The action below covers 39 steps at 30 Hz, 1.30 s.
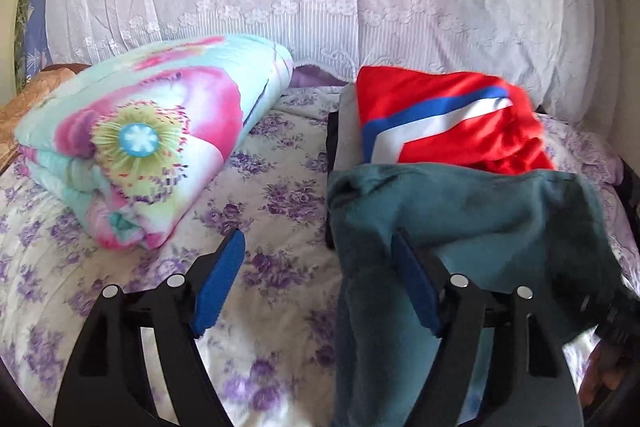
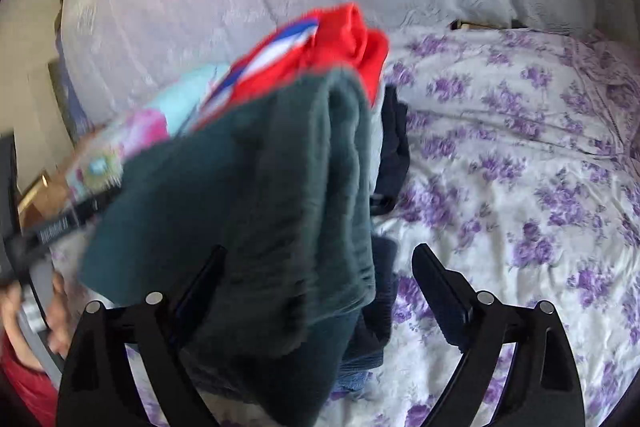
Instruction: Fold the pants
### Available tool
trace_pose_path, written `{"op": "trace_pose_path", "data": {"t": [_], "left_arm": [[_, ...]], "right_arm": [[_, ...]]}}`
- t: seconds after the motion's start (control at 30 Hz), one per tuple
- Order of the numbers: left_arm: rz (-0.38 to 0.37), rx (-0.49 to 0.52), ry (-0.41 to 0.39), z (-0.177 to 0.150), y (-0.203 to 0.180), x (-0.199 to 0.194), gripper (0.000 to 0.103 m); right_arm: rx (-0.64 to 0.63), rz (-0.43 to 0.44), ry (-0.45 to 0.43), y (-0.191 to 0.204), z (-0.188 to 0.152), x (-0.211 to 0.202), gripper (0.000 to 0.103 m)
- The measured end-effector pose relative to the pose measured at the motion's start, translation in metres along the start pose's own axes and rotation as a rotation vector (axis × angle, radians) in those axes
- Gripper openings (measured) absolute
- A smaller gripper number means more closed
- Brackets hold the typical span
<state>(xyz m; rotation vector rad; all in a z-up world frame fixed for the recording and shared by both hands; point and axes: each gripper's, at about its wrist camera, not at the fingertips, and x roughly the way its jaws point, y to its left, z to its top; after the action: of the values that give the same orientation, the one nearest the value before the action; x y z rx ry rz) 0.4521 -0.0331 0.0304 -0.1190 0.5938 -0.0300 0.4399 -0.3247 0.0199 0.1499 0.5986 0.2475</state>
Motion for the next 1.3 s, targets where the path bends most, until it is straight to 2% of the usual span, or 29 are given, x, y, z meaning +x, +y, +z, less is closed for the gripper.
{"op": "trace_pose_path", "data": {"t": [0.07, 0.17, 0.27, 0.33, 0.4, 0.47, 0.57, 0.63, 0.73, 0.8, 0.93, 1.3], "left_arm": [[0.003, 0.018, -0.005, -0.004, -0.003, -0.017, 0.073], [0.014, 0.018, -0.019, -0.018, -0.007, -0.05, 0.074], [0.026, 0.043, -0.037, -0.036, -0.016, -0.088, 0.087], [0.03, 0.092, -0.056, -0.048, -0.023, -0.107, 0.097], [0.037, 0.159, -0.087, -0.068, -0.031, -0.129, 0.098], [0.048, 0.177, -0.087, -0.083, -0.033, -0.139, 0.098], [0.0, 0.199, -0.08, -0.099, -0.036, -0.147, 0.098], [0.023, 0.211, -0.094, -0.104, -0.038, -0.147, 0.098], [0.051, 0.218, -0.101, -0.107, -0.039, -0.145, 0.098], [0.053, 0.211, -0.087, -0.108, -0.037, -0.142, 0.098], [0.049, 0.18, -0.061, -0.108, -0.032, -0.138, 0.098], [0.024, 0.177, -0.094, -0.11, -0.036, -0.152, 0.098]], "right_arm": [[0.009, -0.001, -0.103, 0.004, 0.006, -0.034, 0.093], [0.055, 0.022, -0.173, 0.014, 0.005, -0.076, 0.095], [0.055, 0.031, -0.203, 0.029, -0.005, -0.105, 0.1], [0.012, 0.007, -0.221, 0.045, -0.018, -0.122, 0.1], [-0.048, -0.047, -0.237, 0.062, -0.032, -0.134, 0.1], [-0.088, -0.095, -0.252, 0.075, -0.044, -0.143, 0.1], [-0.049, -0.116, -0.259, 0.078, -0.062, -0.151, 0.1], [-0.013, -0.135, -0.273, 0.073, -0.08, -0.156, 0.1], [-0.059, -0.19, -0.29, 0.073, -0.094, -0.157, 0.1], [-0.088, -0.212, -0.286, 0.075, -0.096, -0.155, 0.1], [-0.1, -0.205, -0.284, 0.073, -0.1, -0.151, 0.1], [-0.175, -0.225, -0.275, 0.09, -0.107, -0.146, 0.1]]}}
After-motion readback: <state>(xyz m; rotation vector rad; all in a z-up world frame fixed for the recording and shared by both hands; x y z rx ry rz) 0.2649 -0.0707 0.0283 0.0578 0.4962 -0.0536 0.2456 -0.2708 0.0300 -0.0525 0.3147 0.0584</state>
